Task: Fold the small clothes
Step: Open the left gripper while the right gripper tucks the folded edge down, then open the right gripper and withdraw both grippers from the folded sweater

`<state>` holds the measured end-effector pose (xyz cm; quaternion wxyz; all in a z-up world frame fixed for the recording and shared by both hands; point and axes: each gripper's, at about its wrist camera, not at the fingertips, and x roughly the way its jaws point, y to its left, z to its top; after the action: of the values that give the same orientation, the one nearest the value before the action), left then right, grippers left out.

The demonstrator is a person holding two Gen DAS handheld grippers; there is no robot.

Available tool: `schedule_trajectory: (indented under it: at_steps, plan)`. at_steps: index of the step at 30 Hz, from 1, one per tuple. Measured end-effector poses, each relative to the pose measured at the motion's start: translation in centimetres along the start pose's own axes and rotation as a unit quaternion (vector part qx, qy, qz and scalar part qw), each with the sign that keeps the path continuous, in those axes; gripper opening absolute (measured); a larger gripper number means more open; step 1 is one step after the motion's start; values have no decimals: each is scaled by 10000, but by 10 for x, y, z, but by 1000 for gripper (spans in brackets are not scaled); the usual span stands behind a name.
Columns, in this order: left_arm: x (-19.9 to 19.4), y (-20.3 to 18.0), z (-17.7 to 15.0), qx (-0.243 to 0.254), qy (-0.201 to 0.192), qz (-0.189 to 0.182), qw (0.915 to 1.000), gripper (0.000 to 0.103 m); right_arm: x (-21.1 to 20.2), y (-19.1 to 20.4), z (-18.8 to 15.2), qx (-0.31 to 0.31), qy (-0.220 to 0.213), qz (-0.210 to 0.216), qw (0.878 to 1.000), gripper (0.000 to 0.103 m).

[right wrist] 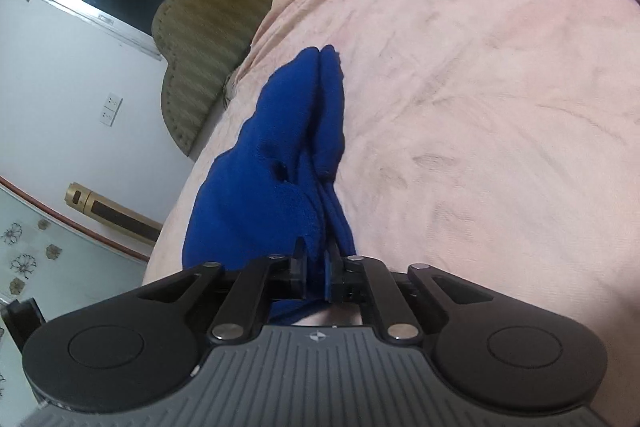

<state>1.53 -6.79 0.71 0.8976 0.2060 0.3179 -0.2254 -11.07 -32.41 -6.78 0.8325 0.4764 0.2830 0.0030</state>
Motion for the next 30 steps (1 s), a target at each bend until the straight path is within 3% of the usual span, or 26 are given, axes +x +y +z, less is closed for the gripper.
schedule_trajectory:
  at_steps: [4,7,11,13,15,18,22,24,26,30]
  plan:
    - [1,4,12,-173,-10,-137,9998,82,-13,17,7,-549,-140,-152,9983,31]
    - [8,-8,6,-19,226,-323,9992,82,-8,24,10,-748,-92,-310,9967,32]
    - [5,-6,4,21,-61,-151,9999,82,-5,21,10,-780,19,-475,9958,37]
    - [15,10,15,-399,-16,-458,9982,82,-5,21,19,-739,-78,-438,9963,59]
    - [31,29,24,-906,86,-910,9917,83,3,24,33,-872,-72,-344,9956,74]
    - [67,61,30,-1806,389,-1625,9693,83,26,20,52,-811,86,-333,9961,75]
    - [116,94,29,-3092,673,-2576,9130,83,55,20,77,-615,214,-15,9979,76]
    - [131,102,29,-3398,607,-2947,8911,83,74,19,89,-568,346,133,9977,74]
    - [144,105,32,-3492,542,-3185,8796,83,94,22,103,-636,563,395,9956,73]
    - [164,106,37,-3514,363,-3544,8658,81,129,23,128,-691,1076,937,9874,69]
